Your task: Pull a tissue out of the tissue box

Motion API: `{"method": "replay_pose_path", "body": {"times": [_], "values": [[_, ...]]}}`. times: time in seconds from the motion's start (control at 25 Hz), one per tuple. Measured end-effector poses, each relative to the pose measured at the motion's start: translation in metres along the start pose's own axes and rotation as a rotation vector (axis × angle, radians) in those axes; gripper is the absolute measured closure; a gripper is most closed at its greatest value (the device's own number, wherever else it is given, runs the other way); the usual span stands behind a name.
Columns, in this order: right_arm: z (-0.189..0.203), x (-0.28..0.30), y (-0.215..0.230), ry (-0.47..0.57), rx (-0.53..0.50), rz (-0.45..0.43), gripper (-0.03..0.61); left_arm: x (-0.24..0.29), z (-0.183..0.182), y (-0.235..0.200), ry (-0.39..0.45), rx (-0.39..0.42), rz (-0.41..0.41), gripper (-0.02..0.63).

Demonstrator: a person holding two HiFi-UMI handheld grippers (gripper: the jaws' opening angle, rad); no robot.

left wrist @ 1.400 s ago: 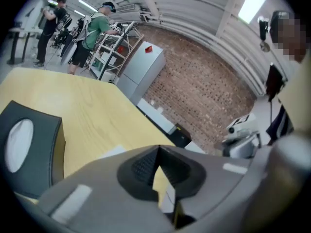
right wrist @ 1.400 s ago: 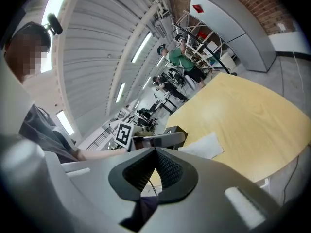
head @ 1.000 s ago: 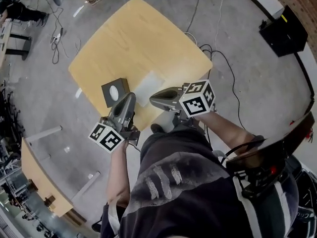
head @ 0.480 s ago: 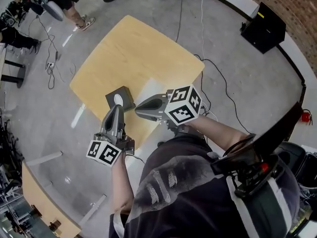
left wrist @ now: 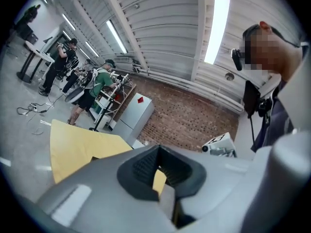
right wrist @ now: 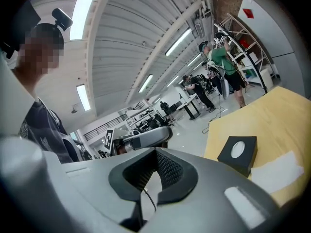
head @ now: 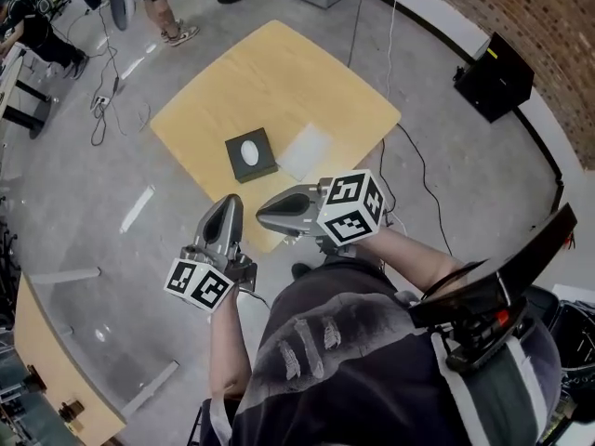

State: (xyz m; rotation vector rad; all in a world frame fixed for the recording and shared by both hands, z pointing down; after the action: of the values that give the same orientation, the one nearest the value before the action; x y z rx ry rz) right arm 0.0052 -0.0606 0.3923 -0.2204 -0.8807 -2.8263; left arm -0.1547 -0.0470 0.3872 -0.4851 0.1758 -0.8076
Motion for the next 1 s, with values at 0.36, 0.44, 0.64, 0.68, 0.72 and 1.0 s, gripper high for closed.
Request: {"method": "replay_pose_path", "body": {"times": [0.36,0.44,0.64,0.68,0.72,1.0], "values": [[0.012,0.014,-0.051,0.015,-0.066,-0.012,0.580,-0.042,-0.002,0.014,0.051,0.008,0.041,0.612],[0.009,0.011,-0.059,0.021,-0.081,0.011,0.580,-0.042,-0.006,0.018,0.065,0.009,0.072,0.612],[0.006,0.018,-0.071,0.021,-0.083,0.065,0.580,-0.051,-0.011,0.016,0.081,-0.019,0.137,0.612],[0.005,0.019,-0.071,0.026,-0.081,0.070,0.580,-0.052,-0.011,0.016,0.078,-0.023,0.141,0.612],[0.004,0.020,-0.071,0.032,-0.079,0.070,0.580,-0.052,-0.010,0.016,0.075,-0.026,0.141,0.612],[0.007,-0.019,-0.074,0.107,-0.052,0.106,0.580,-0.038,0.001,0.047,0.030,-0.018,0.167,0.612]]}}
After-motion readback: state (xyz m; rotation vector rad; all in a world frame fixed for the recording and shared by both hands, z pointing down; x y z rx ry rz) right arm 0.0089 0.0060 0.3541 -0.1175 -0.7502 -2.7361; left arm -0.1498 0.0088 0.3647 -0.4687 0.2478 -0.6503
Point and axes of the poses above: the fingertips, and each gripper's own axes: x forward along the fingers, y to its right, z out of its underside, the point moved 8 cm from there along -x, backward along the fingers, and after that the axes turned 4 degrees about z, right-handed, at the moved point
